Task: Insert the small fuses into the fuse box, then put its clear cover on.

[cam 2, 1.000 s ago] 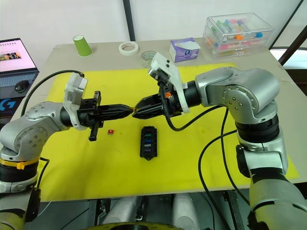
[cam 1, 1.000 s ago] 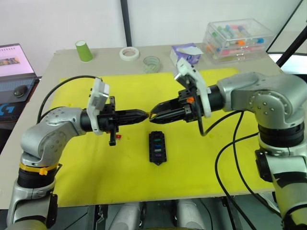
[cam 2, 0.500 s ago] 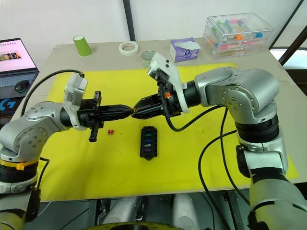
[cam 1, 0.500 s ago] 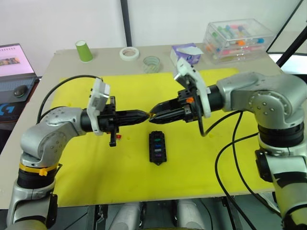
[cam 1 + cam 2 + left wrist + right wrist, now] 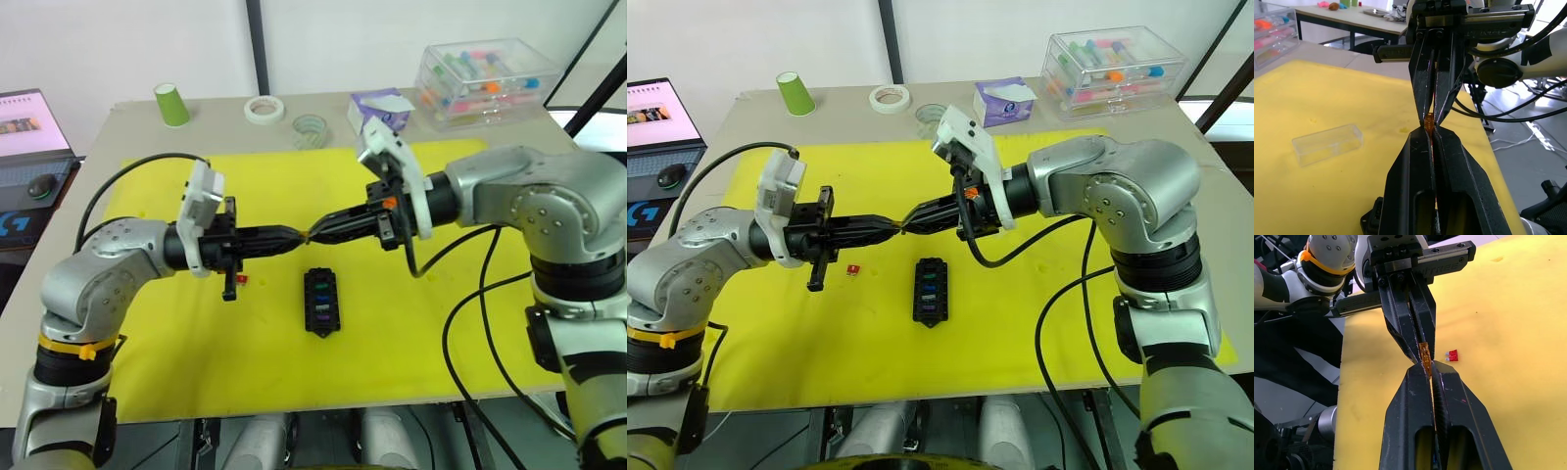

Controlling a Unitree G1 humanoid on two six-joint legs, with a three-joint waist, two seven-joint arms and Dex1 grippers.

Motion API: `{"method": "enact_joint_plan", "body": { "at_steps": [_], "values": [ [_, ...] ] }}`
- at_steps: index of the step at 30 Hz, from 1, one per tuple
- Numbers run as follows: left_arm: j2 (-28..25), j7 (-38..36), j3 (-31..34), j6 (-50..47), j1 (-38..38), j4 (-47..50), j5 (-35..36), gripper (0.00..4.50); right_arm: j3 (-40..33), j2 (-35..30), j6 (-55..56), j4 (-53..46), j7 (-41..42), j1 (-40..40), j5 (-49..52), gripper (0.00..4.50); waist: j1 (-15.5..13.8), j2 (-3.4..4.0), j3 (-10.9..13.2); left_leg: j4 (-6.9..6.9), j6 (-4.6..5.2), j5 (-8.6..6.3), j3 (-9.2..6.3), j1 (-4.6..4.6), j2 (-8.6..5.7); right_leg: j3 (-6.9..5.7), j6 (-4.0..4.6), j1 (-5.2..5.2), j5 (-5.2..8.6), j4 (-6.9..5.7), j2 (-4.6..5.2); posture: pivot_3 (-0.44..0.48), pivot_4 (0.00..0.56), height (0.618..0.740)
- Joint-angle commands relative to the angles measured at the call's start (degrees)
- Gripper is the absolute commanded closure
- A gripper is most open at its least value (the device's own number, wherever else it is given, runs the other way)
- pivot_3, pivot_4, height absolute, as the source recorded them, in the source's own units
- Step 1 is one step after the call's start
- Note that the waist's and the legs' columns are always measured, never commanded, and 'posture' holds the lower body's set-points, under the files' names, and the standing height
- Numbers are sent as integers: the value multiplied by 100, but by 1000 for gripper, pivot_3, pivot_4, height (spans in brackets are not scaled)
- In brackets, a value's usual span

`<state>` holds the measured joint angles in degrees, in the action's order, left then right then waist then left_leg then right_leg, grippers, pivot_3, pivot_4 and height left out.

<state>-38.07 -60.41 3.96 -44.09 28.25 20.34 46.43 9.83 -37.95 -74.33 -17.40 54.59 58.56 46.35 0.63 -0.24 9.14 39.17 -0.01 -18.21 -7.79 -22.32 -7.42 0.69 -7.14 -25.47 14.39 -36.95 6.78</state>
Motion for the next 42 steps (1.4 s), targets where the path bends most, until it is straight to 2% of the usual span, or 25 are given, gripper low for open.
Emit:
{"method": "enact_joint_plan", "body": {
  "at_steps": [1, 6, 12, 16, 23, 42],
  "values": [
    [-255, 136, -306, -38, 131, -38, -418, 3789, 225, -135, 392, -285, 183, 32, -169, 4500, 2, 0, 0, 0, 0, 0, 0, 0, -1, 0, 0, 0, 0, 0, 0, 0, 150, 740],
    [-579, -214, -901, 688, -290, -21, -1228, 2127, 1311, -668, 1685, -402, 630, -197, -1357, 4500, 11, 0, 0, -4, 0, 0, 2, 0, -1, 0, 0, -4, 0, 0, -1, 0, 150, 740],
    [-523, -368, -1343, 1324, -523, -295, -1851, 95, 1828, -676, 2300, -102, 1013, -221, -2007, 4500, -3, 0, 1, -2, 0, 0, 4, -1, 0, 0, 0, -3, 0, 3, 0, 0, 150, 740],
    [-348, -322, -1538, 1787, -531, -591, -2275, 40, 2079, -602, 2514, 145, 1101, -270, -2433, 4500, -4, -1, 1, -1, 0, 0, 3, -2, -1, -1, 0, -2, 0, 3, -1, 0, 150, 740],
    [-281, -421, -1564, 2130, -605, -671, -2443, 40, 2144, -489, 2526, 264, 1255, -318, -2716, 4500, -3, 0, 2, -2, 0, 0, 3, -2, 0, 0, 0, -4, 0, 3, -1, 0, 150, 740],
    [-188, -492, -1594, 2165, -586, -663, -2595, 40, 2201, -299, 2443, 412, 1240, -434, -3164, 4500, 0, 0, 2, -2, 0, 0, 3, -2, 0, -1, 0, -4, 0, 1, -1, 0, 150, 740]
  ]
}}
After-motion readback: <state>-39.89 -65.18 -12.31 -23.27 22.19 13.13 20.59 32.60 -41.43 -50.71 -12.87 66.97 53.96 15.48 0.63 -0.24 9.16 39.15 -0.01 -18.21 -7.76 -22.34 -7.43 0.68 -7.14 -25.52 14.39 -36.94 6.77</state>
